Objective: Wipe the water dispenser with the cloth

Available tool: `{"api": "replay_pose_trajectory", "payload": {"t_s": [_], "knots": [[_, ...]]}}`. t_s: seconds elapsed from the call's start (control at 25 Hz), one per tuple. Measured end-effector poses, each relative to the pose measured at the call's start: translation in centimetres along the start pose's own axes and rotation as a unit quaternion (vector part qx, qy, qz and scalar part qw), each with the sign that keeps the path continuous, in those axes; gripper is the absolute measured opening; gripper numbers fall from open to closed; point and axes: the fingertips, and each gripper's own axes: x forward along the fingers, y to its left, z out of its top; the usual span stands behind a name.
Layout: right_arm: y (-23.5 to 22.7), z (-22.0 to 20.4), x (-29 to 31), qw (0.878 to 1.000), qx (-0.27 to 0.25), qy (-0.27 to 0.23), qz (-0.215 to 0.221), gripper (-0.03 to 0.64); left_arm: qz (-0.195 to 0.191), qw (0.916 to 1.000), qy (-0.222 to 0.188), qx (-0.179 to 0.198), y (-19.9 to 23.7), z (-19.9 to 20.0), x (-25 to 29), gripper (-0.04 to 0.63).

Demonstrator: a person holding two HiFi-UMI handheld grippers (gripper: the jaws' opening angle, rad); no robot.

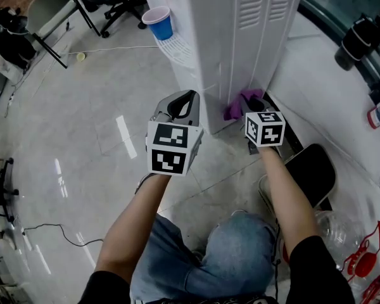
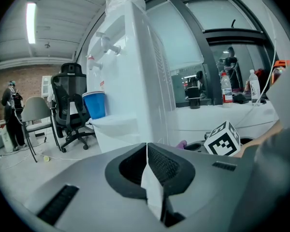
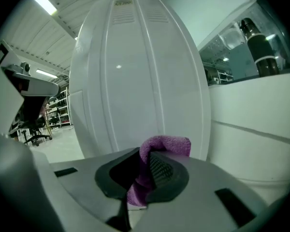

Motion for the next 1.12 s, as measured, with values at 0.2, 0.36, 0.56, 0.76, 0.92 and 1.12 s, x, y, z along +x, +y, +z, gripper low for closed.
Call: {"api": "replay_pose_trajectory", "payload": {"t_s": [0.2,0.36,0.56,0.76,0.92,1.12], "knots": [[-0.3,-1.3,0.5,1.0,0.005,0.015,-0.005,0.032,0.003,1.0,0.004,0.002,0.6,-0.3,0.0,0.029],[0.2,-0.1,-0.3,1.0,-0.002,0.003,-0.005,0.032,0.003,1.0,0.003,0.007,0.9,0.2,-0.1,0.029],[0.8,4.1,-2.8,0.999,-0.012,-0.031,-0.002,0.032,-0.001,0.9999,-0.013,0.011,1.3,2.6,-0.5,0.029],[1.7,10.4,-5.6,0.996,-0.045,-0.074,0.007,0.032,0.002,0.9993,-0.034,0.014,2.2,6.0,-0.6,0.029],[2.3,16.0,-7.8,0.992,-0.071,-0.107,0.014,0.032,0.001,0.9987,-0.047,0.019,2.7,9.0,-0.5,0.029],[4.0,21.8,-10.5,0.984,-0.112,-0.138,0.018,0.032,0.007,0.9978,-0.065,0.015,3.9,12.5,-1.5,0.029]]}}
